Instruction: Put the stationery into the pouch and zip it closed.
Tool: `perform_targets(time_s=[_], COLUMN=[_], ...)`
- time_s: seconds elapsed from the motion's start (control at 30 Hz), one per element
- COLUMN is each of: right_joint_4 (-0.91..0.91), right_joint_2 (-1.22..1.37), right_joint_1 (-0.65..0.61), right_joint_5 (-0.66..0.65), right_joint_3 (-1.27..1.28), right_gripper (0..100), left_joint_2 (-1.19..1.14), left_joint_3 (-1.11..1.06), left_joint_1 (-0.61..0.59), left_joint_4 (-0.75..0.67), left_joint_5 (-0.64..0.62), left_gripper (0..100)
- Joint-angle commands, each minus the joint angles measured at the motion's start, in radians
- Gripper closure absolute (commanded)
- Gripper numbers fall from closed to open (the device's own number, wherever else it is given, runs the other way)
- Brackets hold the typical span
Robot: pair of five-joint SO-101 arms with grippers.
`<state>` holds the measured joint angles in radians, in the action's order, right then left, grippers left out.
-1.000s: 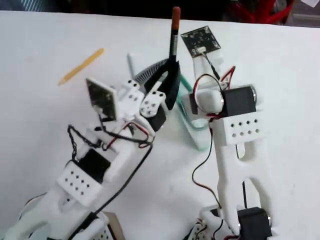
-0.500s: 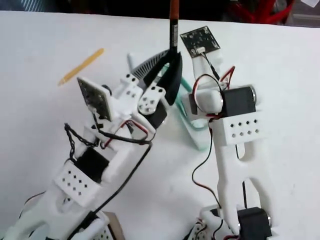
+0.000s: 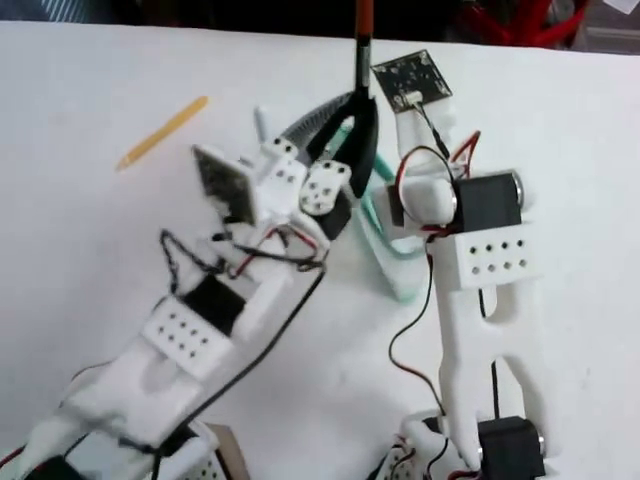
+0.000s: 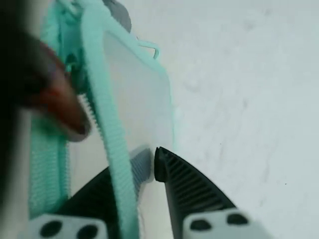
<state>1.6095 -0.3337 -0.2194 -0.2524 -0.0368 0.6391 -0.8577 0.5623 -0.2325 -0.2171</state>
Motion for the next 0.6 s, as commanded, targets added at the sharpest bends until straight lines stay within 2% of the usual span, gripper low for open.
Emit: perform_targets(time_s=[0.0,0.23,0.33,0.47,0.57], right_joint_4=[-0.005,-0.068,-0.084,-0.094,-0.094], right_joint_2=[-0.018,-0.018,-0.018,-0.008,-0.016], right_joint_1=[0.013,0.015,0.059,0.104,0.108], right_joint_5=[-0.017,-0.017,-0.017,-0.018,-0.038], right_joint_3=[0.032,0.086,0.083,0.081,0.081], right_gripper=[98.0,98.0,98.0,98.0,98.0], left_joint_2=[-0.064,-0.076,-0.076,-0.073,-0.024], left_joint_3=[-0.002,-0.006,-0.02,-0.008,0.023], left_joint_1=[-0.007,-0.001,-0.001,0.001,0.005], left_joint_4=[-0.054,-0.052,-0.006,0.135,0.327], left_joint_5=[0.008,0.006,0.009,0.002,-0.058], left_gripper=[98,97,95,85,81])
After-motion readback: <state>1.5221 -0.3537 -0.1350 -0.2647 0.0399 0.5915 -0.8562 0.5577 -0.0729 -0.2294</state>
